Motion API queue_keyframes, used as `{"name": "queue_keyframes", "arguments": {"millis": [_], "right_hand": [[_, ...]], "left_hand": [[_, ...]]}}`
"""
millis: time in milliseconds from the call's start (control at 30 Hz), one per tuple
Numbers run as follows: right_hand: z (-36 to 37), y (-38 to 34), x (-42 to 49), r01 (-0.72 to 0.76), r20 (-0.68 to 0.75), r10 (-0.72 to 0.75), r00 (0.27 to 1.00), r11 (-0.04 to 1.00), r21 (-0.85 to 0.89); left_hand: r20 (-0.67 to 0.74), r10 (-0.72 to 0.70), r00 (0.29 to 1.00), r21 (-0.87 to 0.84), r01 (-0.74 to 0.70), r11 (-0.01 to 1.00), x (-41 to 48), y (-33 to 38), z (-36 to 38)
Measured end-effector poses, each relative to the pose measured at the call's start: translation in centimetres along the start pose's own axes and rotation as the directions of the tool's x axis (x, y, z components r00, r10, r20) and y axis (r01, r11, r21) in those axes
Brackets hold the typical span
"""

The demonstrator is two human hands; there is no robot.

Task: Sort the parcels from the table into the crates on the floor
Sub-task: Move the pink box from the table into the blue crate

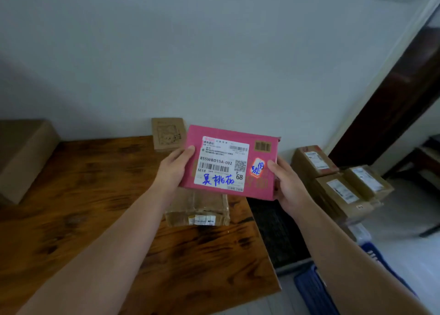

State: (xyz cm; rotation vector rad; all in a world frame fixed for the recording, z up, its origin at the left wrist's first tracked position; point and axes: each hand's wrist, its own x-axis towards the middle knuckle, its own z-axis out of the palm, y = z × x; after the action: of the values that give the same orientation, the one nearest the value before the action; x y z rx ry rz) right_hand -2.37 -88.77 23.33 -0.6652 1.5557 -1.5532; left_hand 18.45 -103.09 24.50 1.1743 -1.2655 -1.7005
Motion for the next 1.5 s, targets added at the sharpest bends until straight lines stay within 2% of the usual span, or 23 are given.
{"name": "queue_keyframes", "arguments": {"millis": [133,400,567,733,833,1000,1167,1300,1500], "right_hand": [[-3.8,-0.1,-1.9,-0.004,-0.099,0.010,0.995,0.998,0.059],[-14.3,-0.2,-7.1,0.109,-0.177,-0.087,0.980,0.987,0.120],[-24.5,-0.2,-11.5,0.131,-0.238,-0.082,0.968,0.971,0.199],[-34.3,1.0,-15.9,0.143,-0.320,-0.079,0.944,0.973,0.180],[-39.1,1.8,-18.1,0.131,-0.346,-0.043,0.937,0.964,0.234],[-45.6,3.1,-20.1,0.155,-0.383,-0.034,0.923,0.944,0.292],[-51.0,5.5,-20.1,0.104,-0.505,0.090,0.858,0.933,0.345],[-56.2,6.9,-17.9,0.066,-0.598,0.193,0.778,0.922,0.382],[-62.3,8.4,-12.0,0.018,-0.658,0.324,0.680,0.890,0.456]], "left_hand": [[0.103,-0.022,0.994,0.053,0.017,0.998,-1.6,-0.8,3.5],[0.206,-0.001,0.978,0.035,-0.006,0.999,-5.9,-2.2,13.8],[0.257,-0.060,0.965,0.061,0.045,0.997,-10.3,-5.2,23.9],[0.319,-0.098,0.943,0.088,0.073,0.993,-13.9,-9.0,33.4],[0.359,-0.131,0.924,0.112,0.096,0.989,-15.7,-11.2,38.1],[0.428,-0.131,0.894,0.168,0.064,0.984,-16.7,-14.1,45.2],[0.519,-0.159,0.840,0.288,0.004,0.958,-15.7,-16.8,52.6],[0.598,-0.201,0.776,0.307,0.010,0.952,-13.5,-19.0,59.5],[0.625,-0.285,0.726,0.425,-0.010,0.905,-7.8,-22.9,67.8]]}}
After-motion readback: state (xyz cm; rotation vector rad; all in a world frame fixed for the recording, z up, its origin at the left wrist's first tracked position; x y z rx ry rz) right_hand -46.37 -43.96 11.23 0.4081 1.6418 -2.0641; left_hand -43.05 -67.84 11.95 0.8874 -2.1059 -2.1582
